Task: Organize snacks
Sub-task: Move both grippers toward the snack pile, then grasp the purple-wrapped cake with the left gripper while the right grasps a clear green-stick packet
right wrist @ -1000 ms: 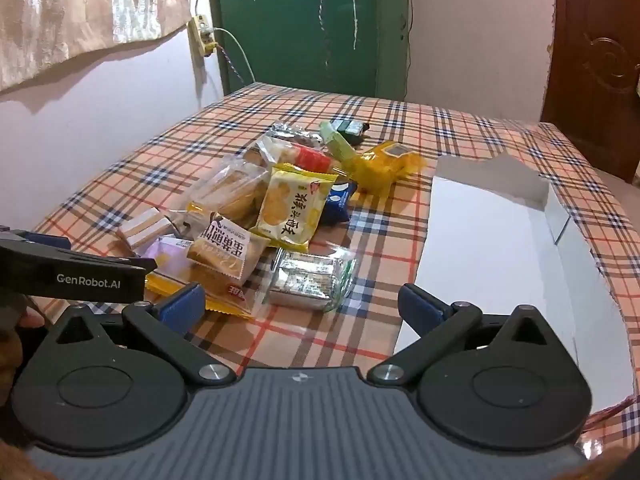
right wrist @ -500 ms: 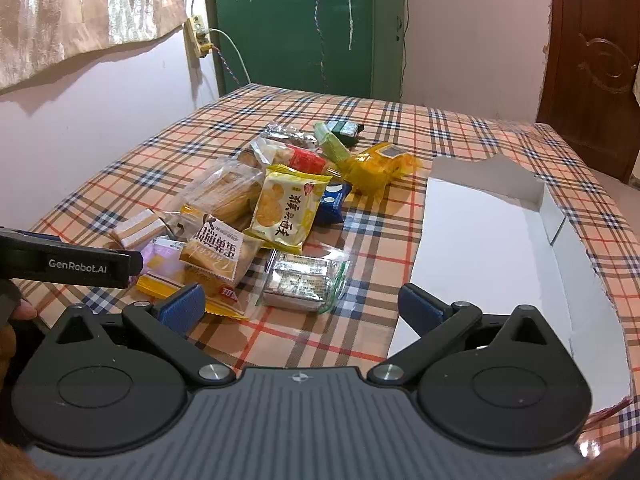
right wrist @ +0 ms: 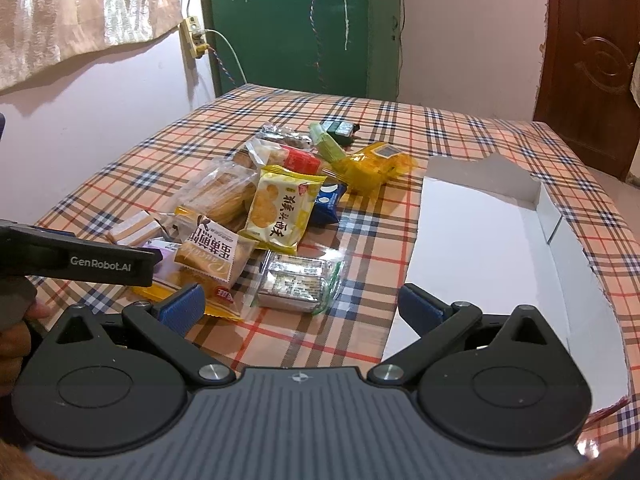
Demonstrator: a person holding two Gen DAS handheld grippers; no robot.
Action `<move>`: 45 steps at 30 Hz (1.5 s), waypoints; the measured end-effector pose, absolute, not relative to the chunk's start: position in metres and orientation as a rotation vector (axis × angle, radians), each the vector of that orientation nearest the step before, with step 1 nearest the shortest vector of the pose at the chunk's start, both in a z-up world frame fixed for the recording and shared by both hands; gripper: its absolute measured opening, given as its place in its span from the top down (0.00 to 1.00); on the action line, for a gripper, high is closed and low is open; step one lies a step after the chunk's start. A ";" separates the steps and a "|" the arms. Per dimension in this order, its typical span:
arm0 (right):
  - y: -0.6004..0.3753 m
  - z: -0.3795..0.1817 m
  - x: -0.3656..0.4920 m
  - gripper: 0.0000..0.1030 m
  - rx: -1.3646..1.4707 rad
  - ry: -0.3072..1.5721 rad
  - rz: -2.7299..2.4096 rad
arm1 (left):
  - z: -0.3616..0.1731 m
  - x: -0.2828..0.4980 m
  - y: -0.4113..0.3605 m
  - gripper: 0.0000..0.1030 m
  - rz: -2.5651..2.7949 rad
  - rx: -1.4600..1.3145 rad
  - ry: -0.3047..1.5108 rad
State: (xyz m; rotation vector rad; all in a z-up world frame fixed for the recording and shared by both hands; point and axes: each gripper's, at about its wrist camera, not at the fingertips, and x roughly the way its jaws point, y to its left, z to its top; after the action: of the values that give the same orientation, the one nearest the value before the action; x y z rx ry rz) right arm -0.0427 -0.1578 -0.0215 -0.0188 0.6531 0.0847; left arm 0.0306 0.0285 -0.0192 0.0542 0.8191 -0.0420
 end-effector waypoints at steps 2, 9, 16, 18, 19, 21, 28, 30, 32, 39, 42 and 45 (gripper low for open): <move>-0.158 -0.021 -0.042 0.00 -0.017 0.657 0.081 | -0.020 0.032 0.026 0.02 -0.051 0.051 0.820; -0.159 -0.022 -0.042 0.00 -0.015 0.655 0.058 | -0.028 0.039 0.014 0.02 -0.079 0.058 0.817; -0.162 -0.024 -0.043 0.00 -0.038 0.639 0.024 | -0.042 0.049 0.024 0.06 -0.043 0.046 0.836; -0.162 -0.024 -0.043 0.00 -0.041 0.637 0.017 | -0.044 0.050 0.030 0.06 -0.023 0.032 0.840; -0.161 -0.024 -0.043 0.00 -0.044 0.635 0.015 | -0.045 0.051 0.032 0.08 -0.031 0.020 0.843; -0.160 -0.024 -0.042 0.00 -0.049 0.636 0.015 | -0.044 0.049 0.028 0.12 -0.055 0.026 0.841; -0.160 -0.025 -0.033 0.00 -0.031 0.662 0.030 | -0.046 0.047 0.018 0.48 -0.090 0.067 0.810; -0.161 -0.026 -0.028 0.00 -0.015 0.677 0.029 | -0.044 0.046 0.018 0.51 -0.091 0.070 0.810; -0.161 -0.027 -0.021 0.00 0.006 0.690 0.040 | -0.042 0.044 0.021 0.51 -0.090 0.052 0.816; -0.164 -0.032 0.004 0.00 0.024 0.721 -0.024 | -0.028 0.031 0.035 0.51 -0.079 0.045 0.776; -0.167 -0.036 0.014 0.00 -0.002 0.733 -0.081 | -0.024 0.028 0.041 0.51 -0.075 0.022 0.771; -0.169 -0.041 0.023 0.00 0.001 0.770 -0.073 | -0.021 0.028 0.044 0.52 -0.073 0.007 0.764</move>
State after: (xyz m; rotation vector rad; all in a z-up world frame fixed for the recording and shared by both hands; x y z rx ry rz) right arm 0.0231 -0.1689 -0.0415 0.0013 0.7695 -0.0730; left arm 0.0277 0.0441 -0.0214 0.0071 0.7644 -0.0730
